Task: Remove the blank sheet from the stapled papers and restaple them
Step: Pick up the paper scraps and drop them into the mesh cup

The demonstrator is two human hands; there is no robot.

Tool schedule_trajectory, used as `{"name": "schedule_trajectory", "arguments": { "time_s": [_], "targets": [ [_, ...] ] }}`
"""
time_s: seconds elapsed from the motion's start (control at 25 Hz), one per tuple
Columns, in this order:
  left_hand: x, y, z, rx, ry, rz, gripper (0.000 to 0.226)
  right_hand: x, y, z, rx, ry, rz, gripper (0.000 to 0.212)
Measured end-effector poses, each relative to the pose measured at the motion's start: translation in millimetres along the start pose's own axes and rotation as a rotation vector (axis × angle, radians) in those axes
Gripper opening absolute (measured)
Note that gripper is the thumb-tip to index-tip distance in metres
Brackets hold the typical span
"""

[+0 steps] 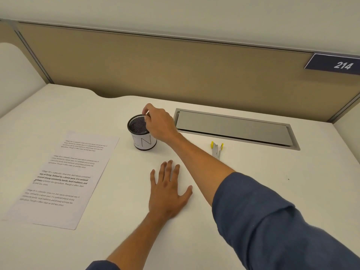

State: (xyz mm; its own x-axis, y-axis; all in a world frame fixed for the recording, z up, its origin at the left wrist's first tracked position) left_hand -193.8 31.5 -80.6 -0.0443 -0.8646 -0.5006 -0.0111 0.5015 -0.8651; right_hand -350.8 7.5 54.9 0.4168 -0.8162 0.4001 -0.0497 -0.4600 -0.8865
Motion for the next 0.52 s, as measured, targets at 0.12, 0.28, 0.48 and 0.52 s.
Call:
{"name": "schedule_trajectory", "arguments": {
  "time_s": [0.12, 0.28, 0.48, 0.52],
  "targets": [
    [0.3, 1.2, -0.5, 0.021, -0.004, 0.006, 0.089, 11.5, -4.8, -2.3, -0.034, -0.076, 0.069, 0.024],
    [3.1, 2.7, -0.7, 0.023, 0.0, 0.013, 0.088, 15.0, 4.0, -2.3, 0.018, -0.05, 0.039, 0.023],
    [0.4, -0.7, -0.7, -0.034, 0.028, 0.043, 0.086, 2.5, -10.5, 10.7, -0.04, 0.028, -0.167, 0.014],
    [-0.1, -1.5, -0.3, -0.05, 0.033, 0.044, 0.084, -4.4, -18.7, 16.9, -0.076, 0.079, -0.27, 0.013]
  ]
}}
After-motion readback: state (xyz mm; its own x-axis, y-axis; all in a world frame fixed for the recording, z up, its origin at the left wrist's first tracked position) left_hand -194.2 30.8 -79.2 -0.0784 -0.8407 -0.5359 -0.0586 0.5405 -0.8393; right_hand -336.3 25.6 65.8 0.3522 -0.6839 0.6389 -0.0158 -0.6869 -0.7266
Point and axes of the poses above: each hand's wrist, its own z-axis away from the middle knuckle, its own y-axis out of the palm, x = y × z, the point moved 8 cm from there along -z, towards the middle knuckle, and after that the axes turned 14 degrees about z, right-handed, at the moved point
